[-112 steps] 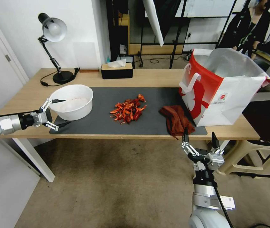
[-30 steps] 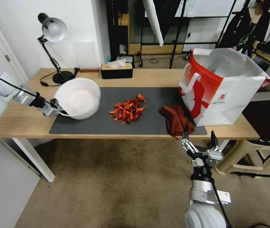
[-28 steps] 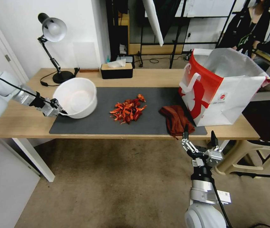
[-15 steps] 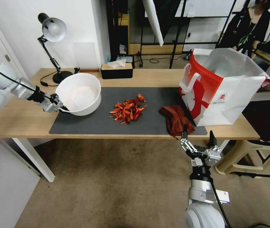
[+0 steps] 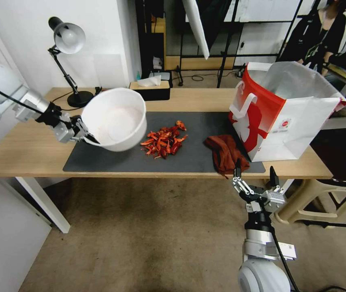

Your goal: Sweep shrimp from table into container with towel, then put container into takeout bag.

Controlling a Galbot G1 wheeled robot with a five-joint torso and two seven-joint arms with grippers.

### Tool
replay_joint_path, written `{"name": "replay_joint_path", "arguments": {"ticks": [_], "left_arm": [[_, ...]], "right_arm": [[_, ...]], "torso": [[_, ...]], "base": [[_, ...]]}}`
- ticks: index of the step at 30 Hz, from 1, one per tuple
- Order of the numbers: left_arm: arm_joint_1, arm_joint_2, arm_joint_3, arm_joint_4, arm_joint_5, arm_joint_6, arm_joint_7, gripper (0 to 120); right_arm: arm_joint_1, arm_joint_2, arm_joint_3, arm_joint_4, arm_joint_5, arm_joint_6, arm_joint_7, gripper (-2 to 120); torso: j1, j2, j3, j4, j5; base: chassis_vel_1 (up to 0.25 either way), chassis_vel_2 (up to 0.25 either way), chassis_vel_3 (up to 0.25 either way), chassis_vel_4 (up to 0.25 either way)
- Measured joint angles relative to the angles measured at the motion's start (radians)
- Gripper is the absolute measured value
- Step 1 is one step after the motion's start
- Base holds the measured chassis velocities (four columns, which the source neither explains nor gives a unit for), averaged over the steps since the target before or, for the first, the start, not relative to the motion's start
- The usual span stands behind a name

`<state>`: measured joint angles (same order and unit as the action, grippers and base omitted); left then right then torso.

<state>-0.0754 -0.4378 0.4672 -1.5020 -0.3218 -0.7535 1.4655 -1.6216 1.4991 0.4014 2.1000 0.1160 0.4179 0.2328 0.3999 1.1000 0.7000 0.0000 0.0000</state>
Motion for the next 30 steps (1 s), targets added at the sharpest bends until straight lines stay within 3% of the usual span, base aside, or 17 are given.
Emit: {"name": "replay_joint_path", "arguments": {"ticks": [1,4,5,8,9,12,13,15,16,19,25,30], "left_arm": [[0.0,0.0,0.0,0.0,0.0,0.0,0.0,0],[0.065,0.041,-0.036,-0.11,-0.003,0.022,-0.026,0],[0.065,0.041,-0.036,-0.11,-0.003,0.022,-0.026,0],[0.161,0.068,-0.121,-0.207,0.011,0.034,-0.037,0],[0.161,0.068,-0.121,-0.207,0.011,0.034,-0.037,0],[0.305,0.097,-0.268,-0.29,0.034,0.049,-0.026,0],[0.305,0.097,-0.268,-0.29,0.034,0.049,-0.026,0],[0.467,0.139,-0.378,-0.362,0.052,0.064,-0.009,0],[0.467,0.139,-0.378,-0.362,0.052,0.064,-0.009,0],[0.563,0.167,-0.42,-0.406,0.069,0.066,0.009,0],[0.581,0.157,-0.429,-0.418,0.108,0.063,0.03,0],[0.598,0.123,-0.429,-0.426,0.158,0.056,0.044,0]], "right_arm": [[0.0,0.0,0.0,0.0,0.0,0.0,0.0,100],[0.0,-0.001,-0.001,0.0,0.0,-0.001,0.0,100],[0.0,-0.001,-0.001,0.0,0.0,-0.001,0.0,100],[-0.001,-0.002,-0.001,0.0,-0.001,-0.001,-0.001,100],[-0.001,-0.002,-0.001,0.0,-0.001,-0.001,-0.001,100],[-0.003,-0.003,-0.002,-0.001,-0.004,-0.001,-0.001,100],[-0.003,-0.003,-0.002,-0.001,-0.004,-0.001,-0.001,100],[-0.005,-0.004,-0.002,-0.003,-0.006,-0.001,-0.003,100],[-0.005,-0.004,-0.002,-0.003,-0.006,-0.001,-0.003,100],[-0.003,-0.003,-0.007,-0.006,-0.011,-0.001,-0.003,100],[-0.003,0.0,-0.014,-0.007,-0.018,0.0,-0.004,100],[-0.008,0.002,-0.012,-0.004,-0.021,0.001,-0.004,100]], "torso": [[0.0,0.0,0.0,0.0,0.0],[0.0,0.0,0.0,0.0002,0.0],[0.0,0.0,0.0,0.0002,0.0],[0.0,0.0,0.0,-0.0002,-0.0001],[0.0,0.0,0.0,-0.0002,-0.0001],[0.0,0.0,0.0,0.0,0.0001],[0.0,0.0,0.0,0.0,0.0001],[0.0,0.0,0.0,0.0005,-0.0001],[0.0,0.0,0.0,0.0005,-0.0001],[0.0,0.0,0.0,0.0004,0.0],[0.0,0.0,0.0,0.0,0.0],[0.0,0.0,0.0,0.0,0.0]], "base": [[0.0,0.0,0.0,0.0],[0.0,0.0,0.0,0.0],[0.0,0.0,0.0,0.0],[0.0,0.0,0.0,0.0],[0.0,0.0,0.0,0.0],[0.0,0.0,0.0,0.0],[0.0,0.0,0.0,0.0],[0.0,0.0,0.0,0.0],[0.0,0.0,0.0,0.0],[0.0,0.0,0.0,0.0],[0.0,0.0,0.0,0.0],[0.0,0.0,0.0,0.0]]}}
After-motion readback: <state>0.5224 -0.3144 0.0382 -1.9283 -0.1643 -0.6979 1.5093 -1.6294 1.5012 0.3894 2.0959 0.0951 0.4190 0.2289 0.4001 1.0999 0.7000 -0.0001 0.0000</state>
